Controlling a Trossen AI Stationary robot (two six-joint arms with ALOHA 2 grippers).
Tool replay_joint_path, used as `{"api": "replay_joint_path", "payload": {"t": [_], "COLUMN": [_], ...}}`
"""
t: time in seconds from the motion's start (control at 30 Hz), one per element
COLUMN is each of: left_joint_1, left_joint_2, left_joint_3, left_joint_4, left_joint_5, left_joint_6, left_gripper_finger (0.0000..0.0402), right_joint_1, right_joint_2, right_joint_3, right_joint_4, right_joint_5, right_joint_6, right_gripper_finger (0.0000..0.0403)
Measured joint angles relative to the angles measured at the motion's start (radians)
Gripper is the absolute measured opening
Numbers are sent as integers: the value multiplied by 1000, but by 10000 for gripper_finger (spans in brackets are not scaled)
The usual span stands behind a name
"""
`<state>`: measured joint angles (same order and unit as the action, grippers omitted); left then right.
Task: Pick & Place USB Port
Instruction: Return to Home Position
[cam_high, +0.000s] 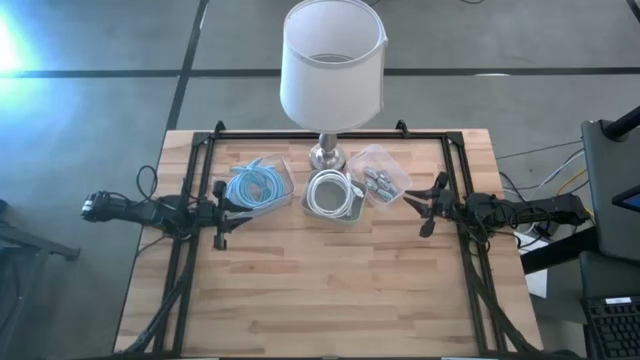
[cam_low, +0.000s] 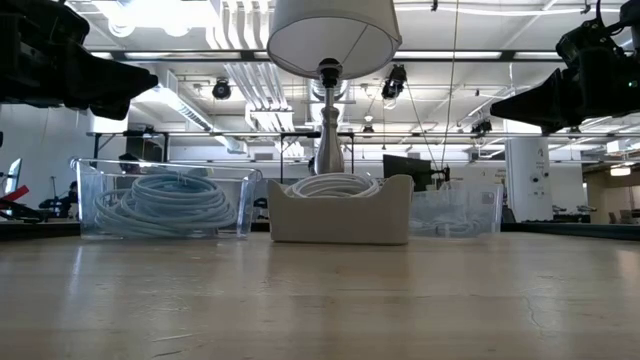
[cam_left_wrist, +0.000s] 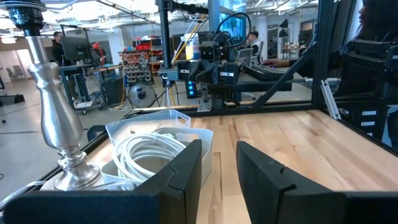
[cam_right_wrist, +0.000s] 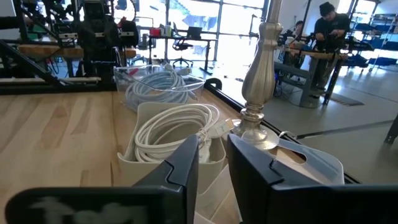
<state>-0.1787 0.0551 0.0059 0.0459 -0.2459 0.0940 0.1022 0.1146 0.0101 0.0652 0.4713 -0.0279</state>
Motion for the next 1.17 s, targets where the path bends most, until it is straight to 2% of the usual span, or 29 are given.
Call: {"api": "replay_joint_path", "payload": {"t": [0.27,0.87,1.17], "left_joint_1": [0,-1,-1], "left_joint_2": [0,0,0], "left_joint_3": [0,0,0], "left_joint_4": [0,0,0], "left_joint_5": [0,0,0], "left_joint_6": [0,0,0], "left_gripper_finger": [104,104,104], "right_joint_1": [0,0,0], "right_joint_2": [0,0,0], "right_joint_3": [0,0,0], "right_joint_4": [0,0,0], "right_joint_5": [0,0,0], "right_joint_6": [-1,0,1], "right_gripper_finger": [68,91,76]}}
